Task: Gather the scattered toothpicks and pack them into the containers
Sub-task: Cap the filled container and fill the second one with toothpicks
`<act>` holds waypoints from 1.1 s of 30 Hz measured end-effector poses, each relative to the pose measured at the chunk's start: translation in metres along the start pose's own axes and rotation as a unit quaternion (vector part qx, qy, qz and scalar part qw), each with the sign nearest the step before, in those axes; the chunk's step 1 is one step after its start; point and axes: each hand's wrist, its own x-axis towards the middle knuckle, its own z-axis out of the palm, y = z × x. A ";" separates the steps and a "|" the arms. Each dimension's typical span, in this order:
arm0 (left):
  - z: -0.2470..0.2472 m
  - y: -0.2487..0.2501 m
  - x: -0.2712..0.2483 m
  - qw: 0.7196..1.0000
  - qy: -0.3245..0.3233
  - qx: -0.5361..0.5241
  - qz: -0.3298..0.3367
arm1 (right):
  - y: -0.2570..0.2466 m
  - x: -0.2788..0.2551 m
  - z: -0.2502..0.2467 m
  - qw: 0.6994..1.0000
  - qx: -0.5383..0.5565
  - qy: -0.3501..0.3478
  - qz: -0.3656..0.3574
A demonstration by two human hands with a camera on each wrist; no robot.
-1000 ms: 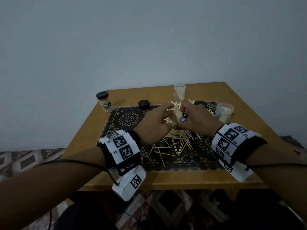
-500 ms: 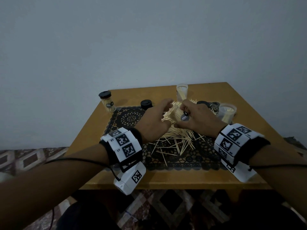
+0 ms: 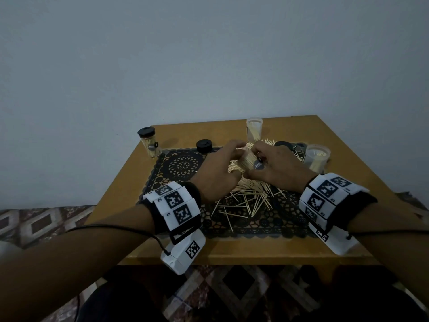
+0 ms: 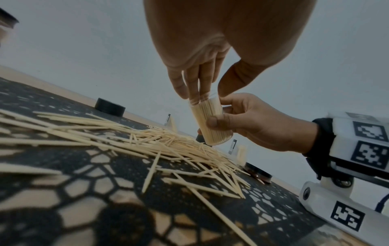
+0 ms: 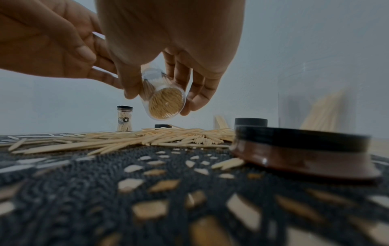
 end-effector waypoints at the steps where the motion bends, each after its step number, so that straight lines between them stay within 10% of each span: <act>1: -0.002 -0.001 0.001 1.000 -0.001 0.001 -0.002 | 0.000 0.000 0.000 1.000 0.001 0.001 0.001; 33: -0.058 0.019 -0.008 0.996 -0.019 0.076 0.033 | 0.013 -0.049 -0.084 0.994 0.004 0.085 0.065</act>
